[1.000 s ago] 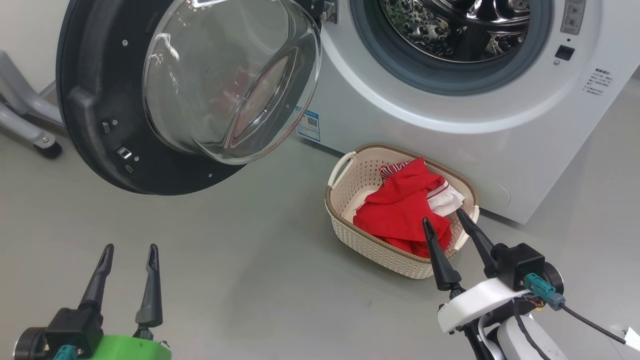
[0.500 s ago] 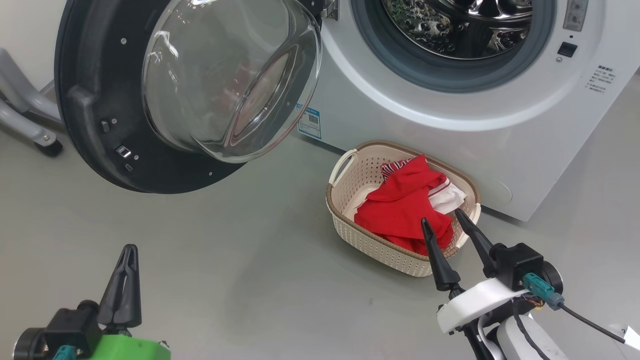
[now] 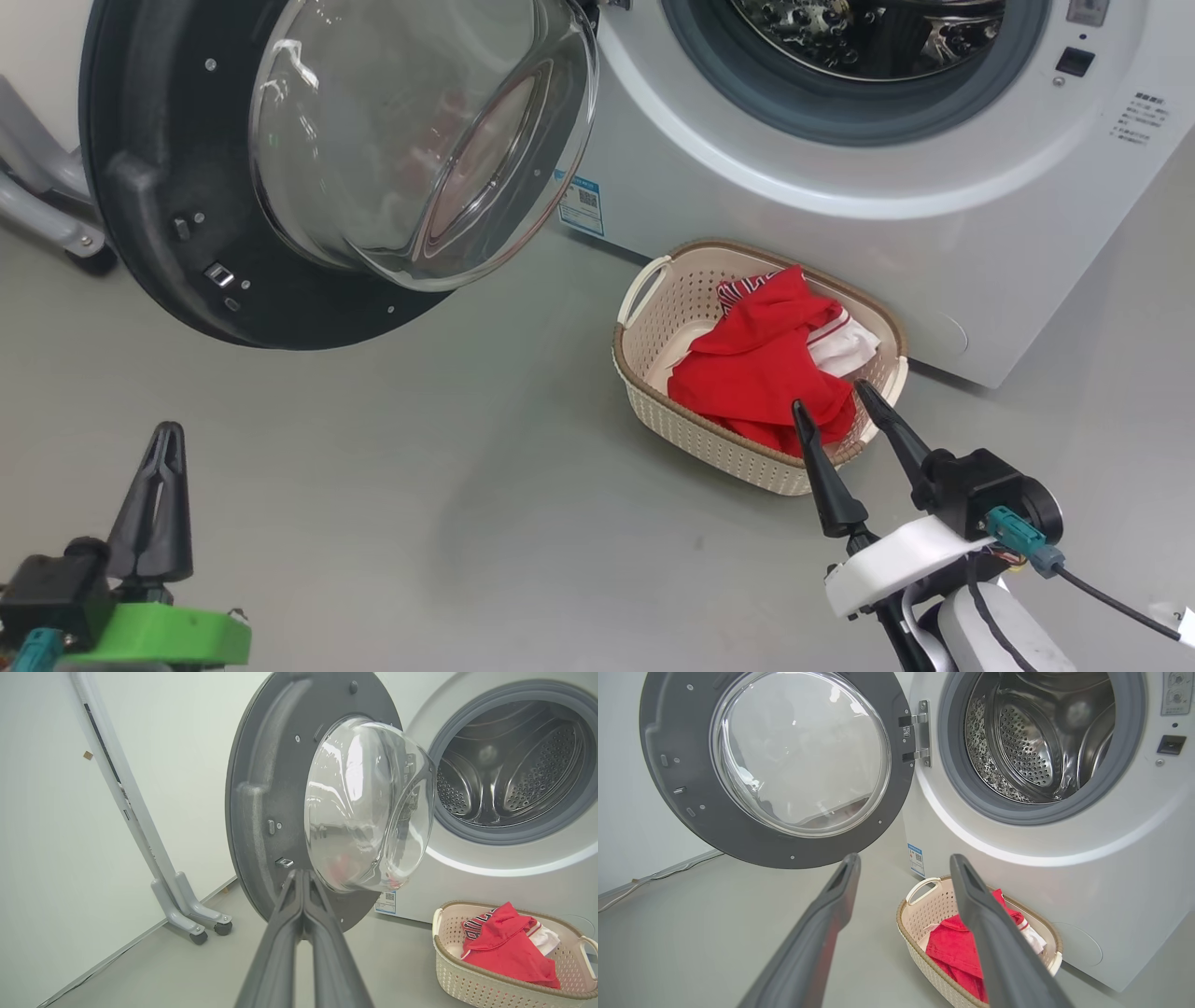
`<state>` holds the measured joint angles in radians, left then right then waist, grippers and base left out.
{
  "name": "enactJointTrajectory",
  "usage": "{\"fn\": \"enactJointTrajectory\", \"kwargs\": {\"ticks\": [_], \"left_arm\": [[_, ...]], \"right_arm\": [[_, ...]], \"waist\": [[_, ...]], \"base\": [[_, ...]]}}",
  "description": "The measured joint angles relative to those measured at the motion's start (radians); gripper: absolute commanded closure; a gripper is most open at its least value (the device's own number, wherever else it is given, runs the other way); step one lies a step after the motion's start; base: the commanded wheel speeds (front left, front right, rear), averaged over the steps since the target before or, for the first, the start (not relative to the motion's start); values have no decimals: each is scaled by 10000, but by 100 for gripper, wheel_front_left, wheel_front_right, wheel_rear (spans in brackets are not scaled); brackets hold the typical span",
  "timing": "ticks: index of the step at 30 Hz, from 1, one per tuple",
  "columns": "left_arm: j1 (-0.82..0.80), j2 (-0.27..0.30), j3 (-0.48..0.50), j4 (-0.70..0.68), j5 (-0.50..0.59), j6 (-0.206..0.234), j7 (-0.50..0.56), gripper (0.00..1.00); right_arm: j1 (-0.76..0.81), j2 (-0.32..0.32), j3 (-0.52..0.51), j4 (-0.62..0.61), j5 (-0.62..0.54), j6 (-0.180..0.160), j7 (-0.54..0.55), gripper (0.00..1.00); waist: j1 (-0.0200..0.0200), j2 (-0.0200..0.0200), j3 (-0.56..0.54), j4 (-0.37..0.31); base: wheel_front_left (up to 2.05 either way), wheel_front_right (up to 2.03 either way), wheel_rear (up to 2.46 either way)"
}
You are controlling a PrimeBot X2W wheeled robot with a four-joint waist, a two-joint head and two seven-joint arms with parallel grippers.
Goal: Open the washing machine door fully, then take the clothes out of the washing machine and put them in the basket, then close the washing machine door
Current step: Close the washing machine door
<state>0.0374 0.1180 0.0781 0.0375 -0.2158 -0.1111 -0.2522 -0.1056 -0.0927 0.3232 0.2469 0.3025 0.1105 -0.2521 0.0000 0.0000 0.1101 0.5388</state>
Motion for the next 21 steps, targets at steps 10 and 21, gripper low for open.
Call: {"fn": "enactJointTrajectory", "kwargs": {"ticks": [10,21], "left_arm": [[-794,642,1051,17,-840,-42,0,100],[-2661,1975,2917,980,-3118,-90,364,100]], "right_arm": [[-1,-217,-98,-334,-188,-167,12,0],[-294,-453,31,-704,-449,-169,368,0]], "waist": [[0,0,491,-5],[0,0,1195,-222]], "base": [[0,0,0],[0,0,0]]}}
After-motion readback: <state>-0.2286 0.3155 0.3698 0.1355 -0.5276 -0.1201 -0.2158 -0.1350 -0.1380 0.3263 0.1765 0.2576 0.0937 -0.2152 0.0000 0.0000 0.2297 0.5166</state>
